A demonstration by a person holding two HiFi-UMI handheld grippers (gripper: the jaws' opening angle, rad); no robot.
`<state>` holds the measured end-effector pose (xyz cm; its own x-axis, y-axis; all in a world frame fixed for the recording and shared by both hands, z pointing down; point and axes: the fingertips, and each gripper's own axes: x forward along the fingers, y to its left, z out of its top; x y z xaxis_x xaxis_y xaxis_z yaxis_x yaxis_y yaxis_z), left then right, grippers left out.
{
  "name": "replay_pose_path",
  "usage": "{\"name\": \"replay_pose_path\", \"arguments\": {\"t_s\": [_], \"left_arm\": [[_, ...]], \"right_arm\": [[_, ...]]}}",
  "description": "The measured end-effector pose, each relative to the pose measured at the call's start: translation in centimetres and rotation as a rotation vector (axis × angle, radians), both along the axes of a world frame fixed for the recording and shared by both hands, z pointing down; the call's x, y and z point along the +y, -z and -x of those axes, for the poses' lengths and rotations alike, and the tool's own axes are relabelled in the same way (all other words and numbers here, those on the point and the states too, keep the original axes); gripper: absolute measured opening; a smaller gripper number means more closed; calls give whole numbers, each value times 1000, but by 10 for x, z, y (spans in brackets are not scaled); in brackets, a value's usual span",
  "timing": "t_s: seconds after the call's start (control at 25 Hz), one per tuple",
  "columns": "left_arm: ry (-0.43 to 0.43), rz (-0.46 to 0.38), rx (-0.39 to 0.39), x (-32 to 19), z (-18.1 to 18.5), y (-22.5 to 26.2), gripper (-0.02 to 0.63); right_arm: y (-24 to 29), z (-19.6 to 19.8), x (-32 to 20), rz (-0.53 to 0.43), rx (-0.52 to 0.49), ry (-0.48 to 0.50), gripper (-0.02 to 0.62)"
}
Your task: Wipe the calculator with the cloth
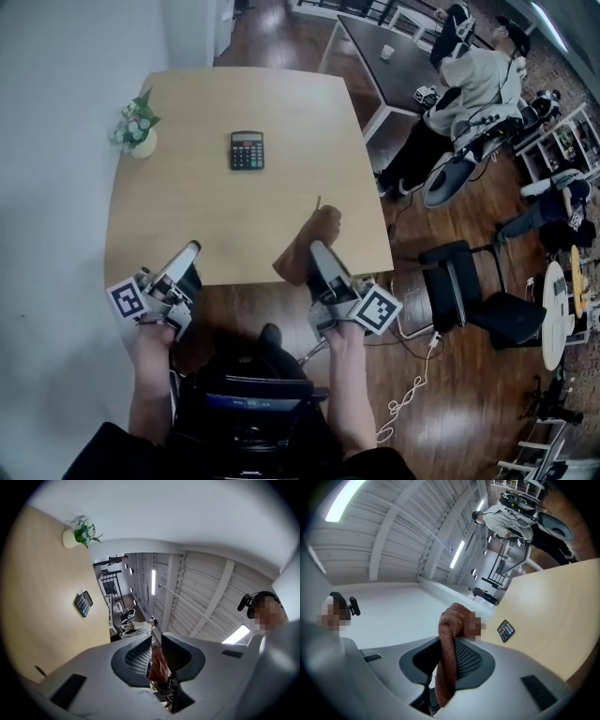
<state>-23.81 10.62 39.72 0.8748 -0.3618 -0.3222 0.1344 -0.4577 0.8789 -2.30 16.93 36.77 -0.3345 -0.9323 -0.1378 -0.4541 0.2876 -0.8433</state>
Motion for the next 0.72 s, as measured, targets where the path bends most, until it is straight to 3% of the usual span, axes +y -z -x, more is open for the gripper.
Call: {"name": "replay_pose_path", "arguments": {"t_s": [0.28, 0.72], "left_arm": [[45, -60, 7, 27, -6, 37, 55], [39, -95, -84, 110, -87, 59, 55]], "right_arm": [[35, 9, 21, -84, 11, 66, 81], [56, -36, 85, -168, 29, 143, 80]]}}
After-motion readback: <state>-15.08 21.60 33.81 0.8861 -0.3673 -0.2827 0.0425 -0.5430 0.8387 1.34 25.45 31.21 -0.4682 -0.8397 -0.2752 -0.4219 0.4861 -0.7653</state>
